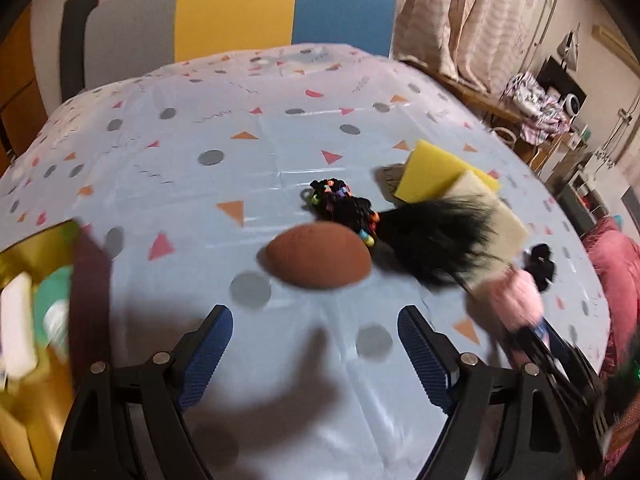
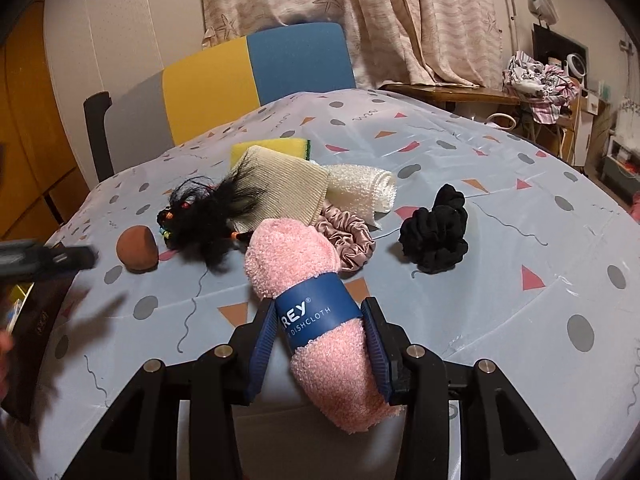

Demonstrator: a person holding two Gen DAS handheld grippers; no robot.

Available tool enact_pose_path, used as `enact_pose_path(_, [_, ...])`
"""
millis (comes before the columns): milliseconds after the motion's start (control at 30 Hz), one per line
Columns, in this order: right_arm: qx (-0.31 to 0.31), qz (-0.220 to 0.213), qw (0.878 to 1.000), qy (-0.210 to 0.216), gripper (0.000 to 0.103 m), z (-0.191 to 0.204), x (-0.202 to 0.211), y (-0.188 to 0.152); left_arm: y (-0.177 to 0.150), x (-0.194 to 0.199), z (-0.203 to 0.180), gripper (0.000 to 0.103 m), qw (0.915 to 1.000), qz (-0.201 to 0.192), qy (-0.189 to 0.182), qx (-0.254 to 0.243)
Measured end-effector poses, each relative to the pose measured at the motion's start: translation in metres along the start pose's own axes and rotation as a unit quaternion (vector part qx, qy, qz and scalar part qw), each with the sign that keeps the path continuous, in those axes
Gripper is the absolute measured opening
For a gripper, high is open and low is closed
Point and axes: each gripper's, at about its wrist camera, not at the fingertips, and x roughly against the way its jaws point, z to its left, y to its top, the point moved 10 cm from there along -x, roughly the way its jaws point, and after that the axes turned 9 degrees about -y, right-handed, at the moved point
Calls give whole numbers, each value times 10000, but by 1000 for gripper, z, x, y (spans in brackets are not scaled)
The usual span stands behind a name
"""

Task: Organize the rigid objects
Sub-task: 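Move the left gripper to the brown egg sponge while the right grasps the pink dishcloth, then grasp the brown egg-shaped sponge with the left gripper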

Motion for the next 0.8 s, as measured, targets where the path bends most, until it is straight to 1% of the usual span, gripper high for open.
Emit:
enact_pose_path(67, [3, -18, 10000, -12, 44, 0, -1, 1, 9, -15, 3, 87, 10000, 30, 66, -52])
enact_pose_path(167, [-34, -32, 10000, 20, 44, -1, -1, 0, 20, -34, 8, 88, 9994, 59, 307, -174])
enact_pose_path(267, [-77, -32, 10000, 39, 44, -3, -2, 0, 27, -45, 9, 90, 9994, 15, 288, -216])
enact_pose_path(400, [-60, -45, 10000, 10, 44, -3, -2, -1, 29, -55, 10, 89, 9995, 2, 231, -238])
enact_pose_path(433, [-56, -49, 10000, 3, 44, -3, -2, -1, 27, -58, 9, 81, 9997, 25, 153, -182])
enact_pose_path(467, [-53, -52, 10000, -6, 44, -3, -2, -1, 25, -60, 7, 62, 9999, 57, -19, -111])
enact_pose_path(500, [-49, -56, 10000, -16, 44, -3, -2, -1, 22, -63, 3, 58, 9996, 85, -281, -21])
enact_pose_path(533, [-46, -60, 10000, -23, 44, -3, -2, -1, 21, -61, 2, 57, 9996, 25, -283, -23])
enact_pose_path(567, [-43, -62, 10000, -27, 44, -3, -2, -1, 20, -59, 1, 54, 9996, -65, -230, -116])
enact_pose_path(667, [-31, -73, 10000, -51, 44, -3, -2, -2, 14, -51, -7, 50, 9990, -177, -136, -391])
enact_pose_path(700, [-23, -75, 9999, -63, 44, -3, -2, -2, 11, -48, -8, 50, 9989, -216, -144, -397])
enact_pose_path(800, [5, -85, 9999, -99, 44, -3, -1, -2, -1, -37, -7, 49, 9992, -294, -201, -200])
